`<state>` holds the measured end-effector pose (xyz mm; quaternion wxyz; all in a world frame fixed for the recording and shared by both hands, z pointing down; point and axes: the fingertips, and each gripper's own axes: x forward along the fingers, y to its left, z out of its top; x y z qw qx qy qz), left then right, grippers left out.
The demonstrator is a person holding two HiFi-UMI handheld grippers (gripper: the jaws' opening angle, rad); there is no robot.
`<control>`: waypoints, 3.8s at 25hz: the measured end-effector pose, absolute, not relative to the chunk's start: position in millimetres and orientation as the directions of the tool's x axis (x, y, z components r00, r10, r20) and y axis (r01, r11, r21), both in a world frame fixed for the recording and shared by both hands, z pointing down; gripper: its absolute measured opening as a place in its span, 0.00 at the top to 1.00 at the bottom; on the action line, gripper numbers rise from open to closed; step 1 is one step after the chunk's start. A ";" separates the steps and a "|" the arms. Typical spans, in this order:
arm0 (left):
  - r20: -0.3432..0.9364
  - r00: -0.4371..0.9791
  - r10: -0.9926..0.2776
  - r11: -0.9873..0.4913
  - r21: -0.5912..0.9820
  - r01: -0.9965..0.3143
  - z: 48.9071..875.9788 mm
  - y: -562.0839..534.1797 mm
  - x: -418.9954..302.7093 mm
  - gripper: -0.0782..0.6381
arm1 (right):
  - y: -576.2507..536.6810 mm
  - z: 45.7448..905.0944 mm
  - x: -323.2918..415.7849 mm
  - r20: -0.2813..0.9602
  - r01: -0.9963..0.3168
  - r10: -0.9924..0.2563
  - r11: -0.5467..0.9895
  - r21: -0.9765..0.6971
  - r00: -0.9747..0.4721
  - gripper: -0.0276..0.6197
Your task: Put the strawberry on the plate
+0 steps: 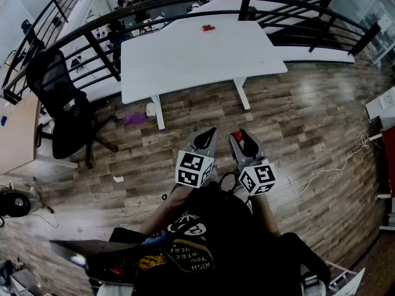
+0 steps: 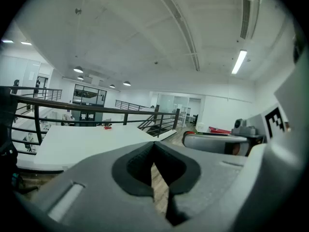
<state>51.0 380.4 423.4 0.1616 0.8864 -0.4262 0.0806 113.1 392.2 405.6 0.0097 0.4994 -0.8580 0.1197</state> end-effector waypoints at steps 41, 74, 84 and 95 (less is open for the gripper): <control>0.325 0.630 -0.706 -0.568 0.273 -0.777 459.2 380.2 -38.3 0.89 | 385.8 428.1 15.8 0.175 -0.858 -0.847 0.461 -0.228 -0.502 0.73; 0.359 0.593 -0.721 -0.552 0.220 -0.804 465.5 195.9 70.8 0.89 | 198.0 441.7 116.2 0.152 -0.809 -0.809 0.513 -0.288 -0.568 0.73; 0.347 0.618 -0.706 -0.575 0.228 -0.786 459.1 149.9 64.7 0.89 | 162.1 437.9 112.3 0.158 -0.828 -0.830 0.478 -0.293 -0.535 0.73; 0.311 0.632 -0.710 -0.595 0.215 -0.774 448.1 98.8 17.3 0.89 | 106.4 431.2 61.7 0.141 -0.832 -0.833 0.489 -0.263 -0.535 0.73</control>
